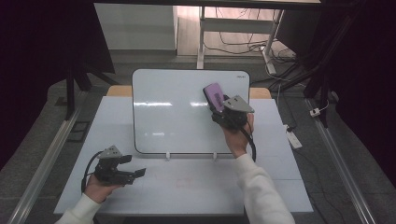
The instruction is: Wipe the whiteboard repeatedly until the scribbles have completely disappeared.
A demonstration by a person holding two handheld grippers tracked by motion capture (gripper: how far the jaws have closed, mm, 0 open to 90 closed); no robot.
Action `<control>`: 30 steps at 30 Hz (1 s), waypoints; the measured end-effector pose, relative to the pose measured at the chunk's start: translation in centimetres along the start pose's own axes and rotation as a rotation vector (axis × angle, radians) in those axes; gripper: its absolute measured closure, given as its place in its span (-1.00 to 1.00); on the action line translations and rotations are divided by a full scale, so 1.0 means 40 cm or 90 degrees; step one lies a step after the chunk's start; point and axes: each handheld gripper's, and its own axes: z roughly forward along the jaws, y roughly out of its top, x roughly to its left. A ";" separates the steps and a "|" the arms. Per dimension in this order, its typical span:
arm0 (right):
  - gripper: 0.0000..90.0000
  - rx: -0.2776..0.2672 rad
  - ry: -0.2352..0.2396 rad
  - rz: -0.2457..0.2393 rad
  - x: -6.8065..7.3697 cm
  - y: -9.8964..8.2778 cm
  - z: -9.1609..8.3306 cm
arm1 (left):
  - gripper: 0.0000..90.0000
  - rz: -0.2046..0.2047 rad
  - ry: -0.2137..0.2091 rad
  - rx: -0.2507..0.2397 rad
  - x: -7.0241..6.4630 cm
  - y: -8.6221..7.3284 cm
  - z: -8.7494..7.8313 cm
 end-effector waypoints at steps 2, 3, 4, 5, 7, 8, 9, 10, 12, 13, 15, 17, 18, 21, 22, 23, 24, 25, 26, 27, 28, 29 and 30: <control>-0.12 -0.007 0.005 0.006 -0.007 -0.010 -0.018 | -0.67 0.001 -0.001 0.004 0.000 0.002 0.005; -0.12 -0.014 0.020 0.020 -0.007 -0.015 -0.042 | -0.67 0.002 -0.002 0.005 0.000 0.003 0.006; -0.12 -0.014 0.020 0.020 -0.007 -0.015 -0.042 | -0.67 0.002 -0.002 0.005 -0.001 0.003 0.007; -0.12 -0.010 0.028 0.017 0.007 -0.023 -0.066 | -0.66 0.002 -0.003 0.004 -0.001 0.004 0.008; -0.12 -0.006 0.044 0.009 0.024 -0.037 -0.088 | -0.65 0.005 -0.006 0.003 -0.003 0.005 0.008; -0.12 -0.002 0.053 0.008 0.031 -0.045 -0.098 | -0.65 0.006 -0.007 0.003 -0.004 0.005 0.008; -0.12 -0.002 0.053 0.008 0.031 -0.045 -0.098 | -0.65 0.004 -0.008 0.003 -0.005 0.006 0.009; -0.12 0.002 0.066 0.009 0.039 -0.053 -0.107 | -0.65 0.004 -0.008 0.003 -0.005 0.006 0.010; -0.12 0.009 0.082 0.011 0.051 -0.070 -0.125 | -0.65 0.007 -0.009 0.004 -0.007 0.008 0.011; -0.12 0.014 0.090 0.006 0.055 -0.077 -0.134 | -0.65 0.008 -0.008 0.003 -0.008 0.008 0.011; -0.12 0.018 0.101 0.003 0.060 -0.091 -0.149 | -0.65 0.008 -0.009 0.002 -0.010 0.009 0.011; -0.12 0.023 0.108 0.005 0.060 -0.103 -0.164 | -0.64 0.008 -0.009 0.002 -0.012 0.011 0.012; -0.12 0.026 0.112 0.008 0.058 -0.110 -0.171 | -0.64 0.008 -0.009 0.001 -0.012 0.011 0.013; -0.12 0.030 0.121 0.026 0.050 -0.128 -0.189 | -0.64 0.009 -0.010 0.003 -0.013 0.015 0.018; -0.12 0.032 0.126 0.031 0.045 -0.137 -0.200 | -0.63 0.008 -0.011 0.003 -0.015 0.017 0.020; -0.12 0.033 0.130 0.034 0.044 -0.142 -0.205 | -0.63 0.007 -0.013 0.002 -0.017 0.020 0.022; -0.12 0.033 0.130 0.034 0.044 -0.142 -0.205 | -0.63 0.007 -0.015 0.000 -0.019 0.023 0.023; -0.12 0.033 0.132 0.035 0.043 -0.147 -0.209 | -0.62 0.007 -0.018 -0.002 -0.022 0.027 0.024; -0.12 0.034 0.134 0.033 0.044 -0.151 -0.214 | -0.62 0.004 -0.024 -0.005 -0.024 0.032 0.026; -0.12 0.032 0.140 0.032 0.046 -0.156 -0.216 | -0.62 0.000 -0.033 -0.009 -0.025 0.038 0.027; -0.12 0.033 0.145 0.029 0.049 -0.160 -0.219 | -0.61 -0.004 -0.040 -0.014 -0.027 0.045 0.029; -0.12 0.035 0.148 0.025 0.052 -0.164 -0.222 | -0.60 -0.009 -0.046 -0.019 -0.030 0.053 0.030; -0.12 0.034 0.154 0.023 0.056 -0.169 -0.224 | -0.59 -0.011 -0.048 -0.025 -0.033 0.060 0.032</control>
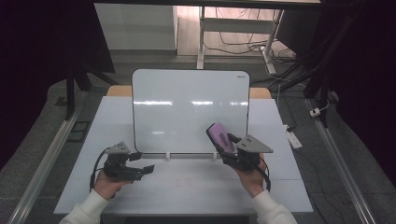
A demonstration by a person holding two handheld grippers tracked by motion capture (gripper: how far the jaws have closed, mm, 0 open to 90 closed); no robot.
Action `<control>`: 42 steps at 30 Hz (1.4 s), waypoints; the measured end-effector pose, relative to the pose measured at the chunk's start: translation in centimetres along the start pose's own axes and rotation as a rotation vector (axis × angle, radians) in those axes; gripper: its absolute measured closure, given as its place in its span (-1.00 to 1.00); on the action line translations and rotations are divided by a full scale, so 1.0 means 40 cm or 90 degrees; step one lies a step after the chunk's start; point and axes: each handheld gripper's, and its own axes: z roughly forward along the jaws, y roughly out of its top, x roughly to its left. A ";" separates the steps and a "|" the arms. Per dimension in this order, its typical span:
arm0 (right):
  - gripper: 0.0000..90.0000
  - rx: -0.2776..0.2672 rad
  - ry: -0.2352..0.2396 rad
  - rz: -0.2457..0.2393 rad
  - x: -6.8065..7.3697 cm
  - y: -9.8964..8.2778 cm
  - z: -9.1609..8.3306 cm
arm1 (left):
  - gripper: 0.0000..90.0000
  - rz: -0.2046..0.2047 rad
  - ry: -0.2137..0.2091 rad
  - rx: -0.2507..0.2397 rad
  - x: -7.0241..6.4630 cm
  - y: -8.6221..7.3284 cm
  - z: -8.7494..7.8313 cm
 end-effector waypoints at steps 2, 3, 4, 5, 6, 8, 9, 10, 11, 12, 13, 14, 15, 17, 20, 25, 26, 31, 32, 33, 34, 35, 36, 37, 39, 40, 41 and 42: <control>-0.12 0.006 0.005 -0.005 0.007 -0.009 0.000 | -0.57 0.006 0.004 -0.002 -0.012 0.017 0.007; -0.12 0.009 0.007 -0.009 0.010 -0.012 0.000 | -0.57 0.012 0.004 -0.003 -0.018 0.026 0.010; -0.12 0.009 0.010 -0.013 0.011 -0.015 0.000 | -0.57 0.017 0.002 -0.005 -0.025 0.035 0.014; -0.12 0.011 0.010 -0.015 0.013 -0.017 0.000 | -0.56 0.021 -0.002 -0.006 -0.031 0.044 0.017; -0.12 0.012 0.012 -0.017 0.016 -0.018 0.000 | -0.56 0.025 -0.004 -0.006 -0.038 0.052 0.021; -0.12 0.010 0.015 -0.024 0.021 -0.020 -0.001 | -0.56 0.031 -0.011 -0.007 -0.051 0.066 0.028; -0.12 0.011 0.015 -0.027 0.023 -0.020 -0.002 | -0.56 0.033 -0.015 -0.007 -0.056 0.072 0.032; -0.12 0.009 0.018 -0.031 0.025 -0.021 -0.003 | -0.56 0.034 -0.017 -0.007 -0.060 0.079 0.035; -0.12 0.008 0.019 -0.034 0.028 -0.020 -0.004 | -0.56 0.034 -0.022 -0.007 -0.065 0.086 0.038; -0.12 0.009 0.019 -0.039 0.031 -0.020 -0.005 | -0.55 0.034 -0.026 -0.009 -0.068 0.093 0.040; -0.12 0.008 0.024 -0.042 0.033 -0.019 -0.006 | -0.55 0.034 -0.029 -0.010 -0.070 0.101 0.043; -0.12 0.006 0.024 -0.044 0.036 -0.019 -0.006 | -0.54 0.032 -0.033 -0.013 -0.072 0.109 0.045; -0.12 0.005 0.025 -0.047 0.038 -0.019 -0.006 | -0.53 0.029 -0.038 -0.016 -0.073 0.117 0.048; -0.12 0.006 0.028 -0.053 0.041 -0.020 -0.006 | -0.51 0.028 -0.046 -0.017 -0.076 0.132 0.056; -0.12 0.009 0.037 -0.058 0.048 -0.025 0.000 | -0.48 0.032 -0.053 -0.016 -0.083 0.153 0.069; -0.12 0.013 0.042 -0.066 0.053 -0.029 0.005 | -0.47 0.035 -0.070 -0.014 -0.094 0.180 0.092; -0.12 0.015 0.044 -0.065 0.054 -0.030 0.006 | -0.47 0.035 -0.074 -0.014 -0.096 0.184 0.096; -0.12 0.019 0.050 -0.069 0.060 -0.033 0.010 | -0.44 0.033 -0.091 -0.012 -0.101 0.203 0.117; -0.12 0.019 0.050 -0.069 0.060 -0.033 0.010 | -0.44 0.033 -0.095 -0.012 -0.101 0.207 0.122; -0.12 0.020 0.052 -0.071 0.062 -0.034 0.010 | -0.44 0.032 -0.097 -0.011 -0.102 0.211 0.126; -0.12 0.020 0.052 -0.071 0.062 -0.034 0.010 | -0.44 0.031 -0.100 -0.011 -0.104 0.215 0.130; -0.12 0.020 0.051 -0.078 0.065 -0.033 0.010 | -0.43 0.031 -0.103 -0.010 -0.104 0.219 0.134; -0.12 0.020 0.051 -0.078 0.065 -0.033 0.010 | -0.43 0.031 -0.106 -0.009 -0.105 0.222 0.138; -0.12 0.019 0.052 -0.081 0.067 -0.033 0.010 | -0.42 0.030 -0.108 -0.009 -0.106 0.225 0.142; -0.12 0.018 0.055 -0.084 0.069 -0.034 0.010 | -0.41 0.029 -0.110 -0.005 -0.107 0.231 0.150; -0.12 0.018 0.055 -0.087 0.070 -0.035 0.010 | -0.40 0.028 -0.111 -0.003 -0.107 0.233 0.153; -0.12 0.019 0.054 -0.089 0.070 -0.035 0.010 | -0.40 0.029 -0.111 -0.001 -0.107 0.235 0.157; -0.12 0.019 0.057 -0.089 0.070 -0.037 0.011 | -0.40 0.029 -0.111 0.000 -0.107 0.236 0.160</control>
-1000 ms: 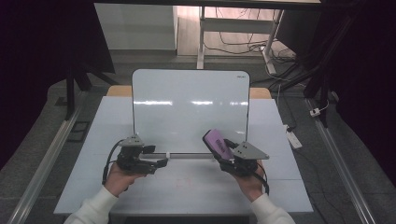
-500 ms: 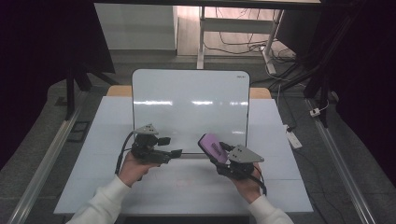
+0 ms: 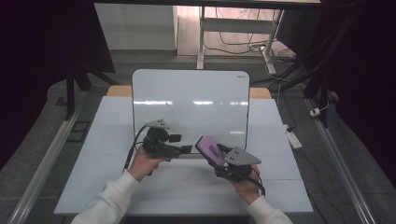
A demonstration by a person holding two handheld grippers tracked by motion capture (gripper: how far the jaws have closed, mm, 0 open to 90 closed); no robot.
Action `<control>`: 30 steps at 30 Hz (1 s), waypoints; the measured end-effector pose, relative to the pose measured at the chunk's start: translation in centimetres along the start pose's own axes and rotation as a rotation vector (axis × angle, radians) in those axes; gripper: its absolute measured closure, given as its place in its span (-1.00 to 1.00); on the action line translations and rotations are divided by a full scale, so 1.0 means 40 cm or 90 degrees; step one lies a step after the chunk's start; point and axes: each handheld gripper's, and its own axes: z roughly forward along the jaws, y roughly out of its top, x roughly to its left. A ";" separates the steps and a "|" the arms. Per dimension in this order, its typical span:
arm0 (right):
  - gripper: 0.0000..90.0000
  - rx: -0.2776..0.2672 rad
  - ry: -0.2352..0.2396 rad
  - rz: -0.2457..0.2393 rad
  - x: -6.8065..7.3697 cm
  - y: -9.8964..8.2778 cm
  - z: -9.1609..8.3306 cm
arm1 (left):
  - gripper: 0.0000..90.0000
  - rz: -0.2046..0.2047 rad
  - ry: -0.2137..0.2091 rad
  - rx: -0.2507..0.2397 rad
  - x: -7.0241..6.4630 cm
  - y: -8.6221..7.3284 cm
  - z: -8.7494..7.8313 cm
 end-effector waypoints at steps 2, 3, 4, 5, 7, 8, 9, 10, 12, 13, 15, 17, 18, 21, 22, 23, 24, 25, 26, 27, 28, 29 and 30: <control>-0.12 0.004 -0.001 -0.004 0.000 -0.002 0.001 | -0.39 -0.002 -0.004 0.002 0.002 0.002 0.006; -0.12 0.004 0.000 -0.006 -0.001 -0.004 0.002 | -0.38 -0.002 -0.005 0.005 0.004 0.003 0.009; -0.12 0.005 0.000 -0.009 -0.001 -0.005 0.003 | -0.38 -0.004 -0.005 0.005 0.005 0.003 0.012; -0.12 0.008 -0.002 -0.013 0.000 -0.006 0.003 | -0.37 -0.006 -0.009 0.006 0.006 0.004 0.014; -0.12 0.011 -0.001 -0.021 0.003 -0.007 0.005 | -0.36 -0.008 -0.021 0.005 0.007 0.006 0.016; -0.12 0.013 0.000 -0.033 0.007 -0.008 0.006 | -0.32 -0.007 -0.027 0.005 0.007 0.008 0.017; -0.12 0.013 0.000 -0.033 0.007 -0.008 0.006 | -0.32 -0.009 -0.033 0.004 0.006 0.010 0.020; -0.12 0.013 0.004 -0.037 0.010 -0.007 0.006 | -0.31 -0.009 -0.037 0.006 0.004 0.011 0.022; -0.12 0.012 0.011 -0.046 0.016 -0.006 0.009 | -0.28 -0.008 -0.048 0.011 0.001 0.014 0.030; -0.12 0.014 0.011 -0.053 0.019 -0.005 0.011 | -0.26 -0.007 -0.055 0.013 0.000 0.016 0.034; -0.12 0.016 0.017 -0.063 0.023 -0.006 0.014 | -0.21 -0.007 -0.067 0.020 -0.002 0.018 0.042; -0.12 0.019 0.019 -0.075 0.029 -0.006 0.017 | -0.16 -0.006 -0.079 0.030 -0.004 0.018 0.051; -0.12 0.018 0.019 -0.082 0.032 -0.006 0.019 | -0.13 -0.005 -0.085 0.037 -0.004 0.018 0.056; -0.12 0.018 0.020 -0.104 0.038 -0.004 0.021 | -0.03 -0.006 -0.087 0.049 -0.006 0.017 0.066; -0.12 0.020 0.018 -0.110 0.039 -0.004 0.021 | 0.00 -0.006 -0.086 0.050 -0.005 0.017 0.066; -0.12 0.018 0.019 -0.115 0.038 -0.005 0.021 | 0.04 -0.008 -0.088 0.050 -0.004 0.017 0.065; -0.12 0.018 0.019 -0.118 0.036 -0.005 0.020 | 0.09 -0.013 -0.093 0.051 -0.001 0.018 0.064; -0.12 0.018 0.019 -0.120 0.035 -0.006 0.019 | 0.10 -0.018 -0.097 0.051 0.001 0.018 0.065; -0.12 0.018 0.020 -0.124 0.035 -0.006 0.018 | 0.12 -0.021 -0.099 0.053 0.002 0.018 0.065; -0.12 0.017 0.018 -0.128 0.036 -0.006 0.019 | 0.13 -0.023 -0.099 0.054 0.002 0.018 0.066; -0.12 0.018 0.016 -0.133 0.036 -0.006 0.020 | 0.14 -0.026 -0.099 0.056 0.003 0.018 0.067; -0.12 0.020 0.015 -0.138 0.037 -0.006 0.020 | 0.15 -0.028 -0.100 0.057 0.004 0.017 0.068; -0.12 0.020 0.014 -0.143 0.037 -0.006 0.021 | 0.16 -0.032 -0.103 0.058 0.006 0.017 0.068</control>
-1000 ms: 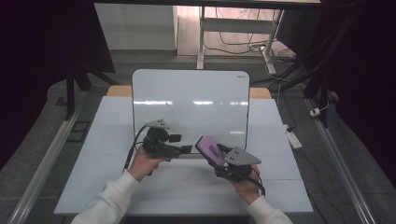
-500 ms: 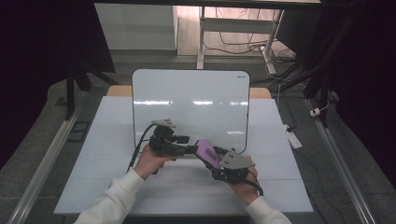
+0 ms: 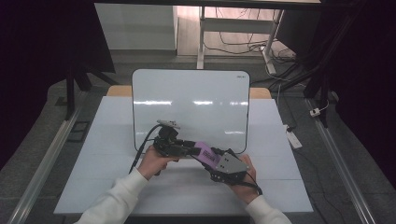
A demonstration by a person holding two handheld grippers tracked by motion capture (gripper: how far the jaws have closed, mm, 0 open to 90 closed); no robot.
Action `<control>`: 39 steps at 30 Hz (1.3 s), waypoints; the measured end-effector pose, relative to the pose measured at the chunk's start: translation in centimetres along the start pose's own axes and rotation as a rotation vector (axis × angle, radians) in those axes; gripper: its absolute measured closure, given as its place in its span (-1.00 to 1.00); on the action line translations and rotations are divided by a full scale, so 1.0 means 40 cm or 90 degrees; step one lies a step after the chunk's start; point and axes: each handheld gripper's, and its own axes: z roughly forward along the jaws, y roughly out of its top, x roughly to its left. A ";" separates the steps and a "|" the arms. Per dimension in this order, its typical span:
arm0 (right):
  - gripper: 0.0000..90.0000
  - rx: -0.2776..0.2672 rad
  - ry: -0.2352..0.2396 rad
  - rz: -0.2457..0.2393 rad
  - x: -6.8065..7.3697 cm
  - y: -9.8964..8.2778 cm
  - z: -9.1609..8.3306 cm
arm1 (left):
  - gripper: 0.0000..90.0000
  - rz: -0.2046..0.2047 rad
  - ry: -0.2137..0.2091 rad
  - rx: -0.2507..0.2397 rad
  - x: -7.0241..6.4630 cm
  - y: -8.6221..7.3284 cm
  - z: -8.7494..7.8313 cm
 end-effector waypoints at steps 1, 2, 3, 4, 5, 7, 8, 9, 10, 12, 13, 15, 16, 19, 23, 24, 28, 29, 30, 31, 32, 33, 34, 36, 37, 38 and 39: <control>-0.12 0.001 -0.002 -0.005 0.001 0.000 0.000 | 0.16 -0.002 -0.003 -0.001 0.002 0.000 0.000; -0.12 0.001 -0.004 -0.008 0.000 0.001 -0.001 | 0.16 -0.005 -0.006 -0.003 0.003 -0.001 0.000; -0.12 -0.001 -0.003 -0.009 0.000 0.001 -0.001 | 0.16 -0.007 -0.008 -0.004 0.003 -0.001 -0.001; -0.12 -0.002 -0.003 -0.010 -0.001 0.001 -0.001 | 0.16 -0.008 -0.010 -0.004 0.004 -0.001 -0.001; -0.12 -0.001 -0.004 -0.012 -0.001 0.002 -0.002 | 0.16 -0.008 -0.010 -0.004 0.004 -0.001 -0.001; -0.12 -0.001 -0.007 -0.017 0.000 0.002 -0.002 | 0.14 -0.010 -0.011 -0.001 0.004 -0.001 0.000; -0.12 0.002 -0.011 -0.021 0.001 0.002 -0.003 | 0.13 -0.013 -0.014 0.002 0.005 -0.001 0.001; -0.12 -0.002 -0.013 -0.023 0.001 0.002 -0.002 | 0.13 -0.016 -0.020 0.005 0.006 -0.001 0.003; -0.12 -0.005 -0.015 -0.024 0.002 0.003 -0.002 | 0.13 -0.020 -0.024 0.007 0.006 -0.001 0.004; -0.12 -0.004 -0.017 -0.028 0.002 0.003 -0.003 | 0.14 -0.022 -0.026 0.011 0.007 -0.001 0.005; -0.12 -0.003 -0.017 -0.029 0.002 0.003 -0.002 | 0.16 -0.024 -0.027 0.013 0.008 -0.001 0.005; -0.12 -0.001 -0.017 -0.033 0.002 0.002 0.000 | 0.20 -0.028 -0.027 0.014 0.009 -0.001 0.005; -0.12 -0.001 -0.018 -0.035 0.003 0.002 0.001 | 0.23 -0.030 -0.026 0.012 0.009 -0.001 0.004; -0.12 0.001 -0.023 -0.040 0.003 0.002 0.005 | 0.29 -0.039 -0.027 0.002 0.010 -0.002 0.003; -0.13 0.008 -0.035 -0.046 0.006 0.001 0.009 | 0.35 -0.047 -0.025 -0.006 0.008 -0.003 0.005; -0.13 0.011 -0.038 -0.048 0.007 0.001 0.009 | 0.36 -0.047 -0.025 -0.007 0.008 -0.003 0.006; -0.13 0.011 -0.043 -0.047 0.007 0.001 0.009 | 0.38 -0.054 -0.025 -0.014 0.005 -0.003 0.006; -0.13 0.011 -0.044 -0.047 0.007 0.001 0.009 | 0.38 -0.055 -0.026 -0.015 0.005 -0.003 0.006; -0.13 0.013 -0.045 -0.047 0.007 0.001 0.008 | 0.38 -0.057 -0.026 -0.016 0.005 -0.003 0.006; -0.14 0.011 -0.045 -0.046 0.007 0.001 0.009 | 0.39 -0.058 -0.026 -0.017 0.005 -0.003 0.006; -0.14 0.012 -0.046 -0.047 0.007 0.001 0.009 | 0.39 -0.059 -0.026 -0.018 0.005 -0.003 0.006; -0.14 0.013 -0.047 -0.046 0.008 0.002 0.009 | 0.40 -0.058 -0.026 -0.018 0.005 -0.003 0.006; -0.14 0.014 -0.048 -0.046 0.008 0.002 0.009 | 0.40 -0.056 -0.027 -0.019 0.005 -0.003 0.006; -0.15 0.013 -0.045 -0.043 0.008 0.003 0.009 | 0.41 -0.051 -0.029 -0.019 0.003 -0.003 0.006; -0.15 0.015 -0.042 -0.041 0.006 0.004 0.008 | 0.41 -0.049 -0.029 -0.019 0.002 -0.002 0.005; -0.16 0.015 -0.038 -0.038 0.005 0.004 0.008 | 0.41 -0.046 -0.030 -0.018 0.001 -0.002 0.005; -0.17 0.016 -0.033 -0.031 0.003 0.005 0.007 | 0.42 -0.039 -0.024 -0.018 -0.001 -0.001 0.004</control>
